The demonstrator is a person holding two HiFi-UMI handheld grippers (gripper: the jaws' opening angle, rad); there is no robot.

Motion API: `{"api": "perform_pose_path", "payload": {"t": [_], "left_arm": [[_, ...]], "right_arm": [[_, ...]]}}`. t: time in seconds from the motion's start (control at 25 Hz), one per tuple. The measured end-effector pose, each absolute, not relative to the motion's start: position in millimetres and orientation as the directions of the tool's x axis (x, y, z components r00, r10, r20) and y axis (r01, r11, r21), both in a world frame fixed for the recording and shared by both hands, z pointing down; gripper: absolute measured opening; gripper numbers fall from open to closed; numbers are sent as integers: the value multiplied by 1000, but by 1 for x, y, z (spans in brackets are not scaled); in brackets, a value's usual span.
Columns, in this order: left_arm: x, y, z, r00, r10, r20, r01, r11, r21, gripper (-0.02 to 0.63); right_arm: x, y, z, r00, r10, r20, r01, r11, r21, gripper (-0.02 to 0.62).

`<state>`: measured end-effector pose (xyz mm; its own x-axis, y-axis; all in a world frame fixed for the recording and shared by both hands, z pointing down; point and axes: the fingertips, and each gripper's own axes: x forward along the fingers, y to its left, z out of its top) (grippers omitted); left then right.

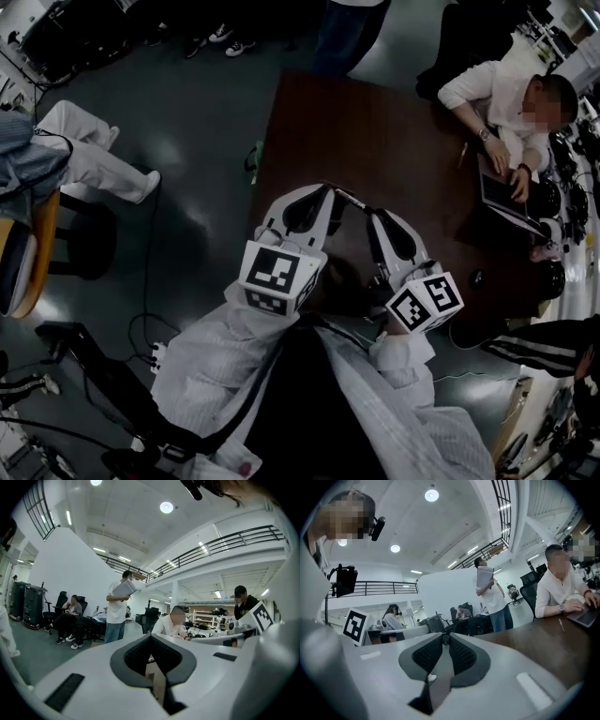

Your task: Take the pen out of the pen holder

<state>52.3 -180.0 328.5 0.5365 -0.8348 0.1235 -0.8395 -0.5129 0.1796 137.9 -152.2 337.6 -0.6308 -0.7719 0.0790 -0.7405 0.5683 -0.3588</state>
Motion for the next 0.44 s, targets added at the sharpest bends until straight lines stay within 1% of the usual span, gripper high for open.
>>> {"api": "perform_pose_path", "payload": {"t": [0.44], "left_arm": [[41,-183,329,536,-835,125,-840,-514,174,5]], "right_arm": [[131,-153,338,-621,-780,76,-742,552,-381,47]]}}
